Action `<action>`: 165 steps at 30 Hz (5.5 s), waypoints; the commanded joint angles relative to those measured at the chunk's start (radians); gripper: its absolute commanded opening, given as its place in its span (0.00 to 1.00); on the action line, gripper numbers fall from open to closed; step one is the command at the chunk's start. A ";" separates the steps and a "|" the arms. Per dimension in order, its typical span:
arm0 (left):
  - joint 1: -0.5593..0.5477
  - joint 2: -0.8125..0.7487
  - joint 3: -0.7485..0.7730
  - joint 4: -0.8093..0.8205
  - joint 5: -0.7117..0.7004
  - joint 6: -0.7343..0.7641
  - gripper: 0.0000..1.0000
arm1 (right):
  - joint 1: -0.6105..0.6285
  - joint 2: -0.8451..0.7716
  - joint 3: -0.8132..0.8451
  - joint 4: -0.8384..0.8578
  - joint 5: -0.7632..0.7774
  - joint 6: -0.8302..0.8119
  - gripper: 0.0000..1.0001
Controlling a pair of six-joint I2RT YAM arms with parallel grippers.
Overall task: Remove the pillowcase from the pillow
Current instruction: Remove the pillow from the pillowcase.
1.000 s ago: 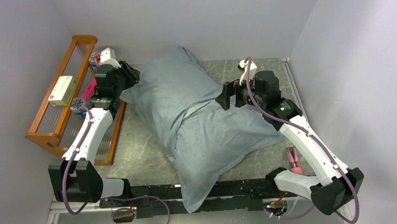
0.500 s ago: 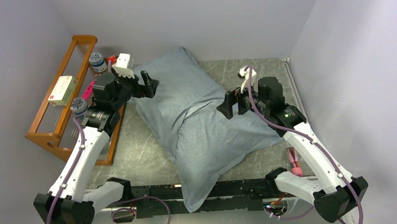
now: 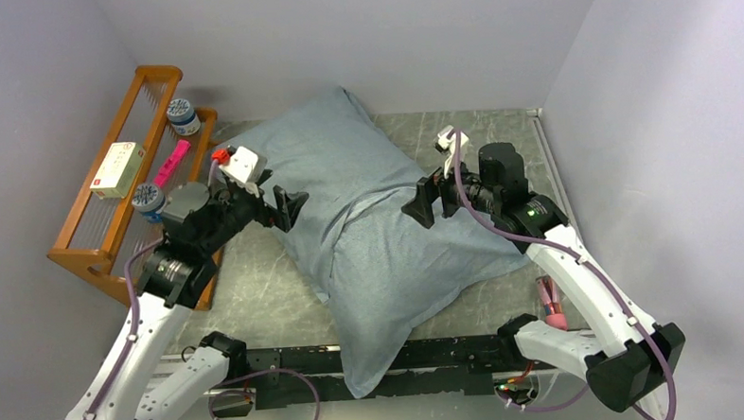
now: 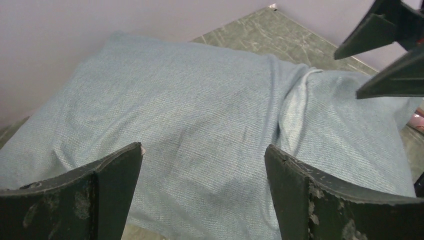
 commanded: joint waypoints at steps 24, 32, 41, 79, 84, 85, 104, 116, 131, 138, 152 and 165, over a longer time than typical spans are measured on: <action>-0.175 0.283 0.074 0.104 0.200 0.117 0.96 | 0.006 0.131 0.046 -0.037 -0.214 -0.157 0.16; -0.209 0.366 0.124 0.106 0.140 0.116 0.95 | 0.005 0.044 -0.026 -0.097 -0.195 -0.182 0.00; -0.274 0.445 0.201 0.054 0.088 0.154 0.96 | 0.005 -0.049 -0.081 -0.063 -0.186 -0.125 0.01; -0.276 0.445 0.188 0.057 0.140 0.174 0.96 | 0.014 0.135 -0.048 0.189 -0.131 -0.111 0.48; -0.277 0.452 0.198 0.052 0.148 0.171 0.96 | 0.016 0.136 -0.066 0.185 -0.128 -0.113 0.37; -0.277 0.454 0.200 0.050 0.152 0.169 0.96 | 0.016 0.134 -0.066 0.183 -0.125 -0.113 0.31; -0.304 0.544 0.294 -0.016 0.082 0.191 0.96 | 0.018 0.008 -0.105 0.066 -0.105 -0.122 0.00; -0.370 0.613 0.360 -0.073 -0.113 0.234 0.96 | 0.018 -0.009 -0.115 0.064 -0.110 -0.125 0.00; -0.370 0.686 0.408 -0.095 -0.480 0.173 0.90 | 0.018 -0.075 -0.137 -0.028 -0.096 -0.133 0.00; -0.371 0.671 0.335 -0.065 -0.429 0.146 0.77 | 0.017 -0.071 -0.094 -0.066 -0.100 -0.131 0.00; -0.381 0.570 0.122 0.101 -0.210 0.037 0.76 | 0.029 0.061 0.144 -0.130 -0.017 -0.056 0.56; -0.406 0.530 0.065 0.125 -0.222 -0.015 0.77 | 0.170 0.208 0.271 -0.210 0.312 0.081 0.70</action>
